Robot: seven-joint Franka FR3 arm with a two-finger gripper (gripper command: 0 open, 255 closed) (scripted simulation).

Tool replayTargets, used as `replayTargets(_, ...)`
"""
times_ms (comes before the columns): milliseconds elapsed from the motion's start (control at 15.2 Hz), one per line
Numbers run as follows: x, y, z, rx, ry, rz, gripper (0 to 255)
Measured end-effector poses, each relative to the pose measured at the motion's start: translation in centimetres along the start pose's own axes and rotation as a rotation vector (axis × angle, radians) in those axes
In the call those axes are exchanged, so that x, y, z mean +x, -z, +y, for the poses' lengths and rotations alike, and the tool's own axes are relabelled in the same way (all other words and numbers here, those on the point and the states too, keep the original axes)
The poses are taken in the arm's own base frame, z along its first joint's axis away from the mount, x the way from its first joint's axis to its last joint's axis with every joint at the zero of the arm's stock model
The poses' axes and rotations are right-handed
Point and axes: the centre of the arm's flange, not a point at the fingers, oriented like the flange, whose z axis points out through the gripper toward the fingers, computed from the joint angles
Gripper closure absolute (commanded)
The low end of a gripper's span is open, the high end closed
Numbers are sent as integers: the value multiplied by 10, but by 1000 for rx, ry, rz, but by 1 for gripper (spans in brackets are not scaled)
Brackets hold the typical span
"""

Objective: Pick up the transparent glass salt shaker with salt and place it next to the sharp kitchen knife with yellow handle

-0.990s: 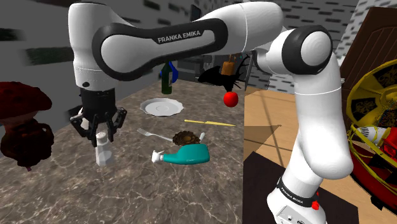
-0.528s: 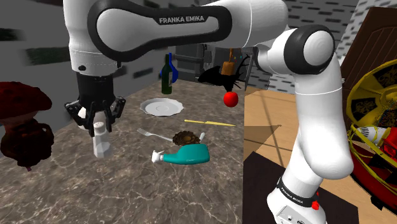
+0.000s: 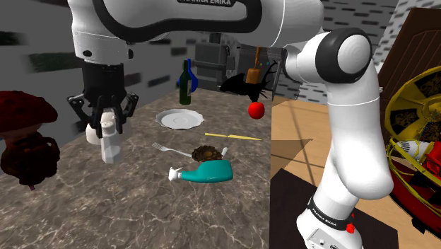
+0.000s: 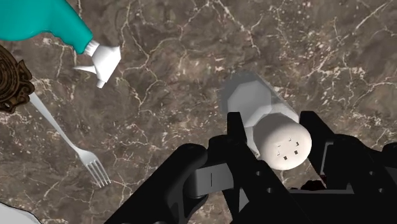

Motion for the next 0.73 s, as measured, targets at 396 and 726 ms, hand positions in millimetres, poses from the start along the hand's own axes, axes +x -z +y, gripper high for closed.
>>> replayTargets(396, 17, 6, 63, -1, -1, 0, 255)
replayTargets(726, 35, 13, 127, 0, -2, 0, 255)
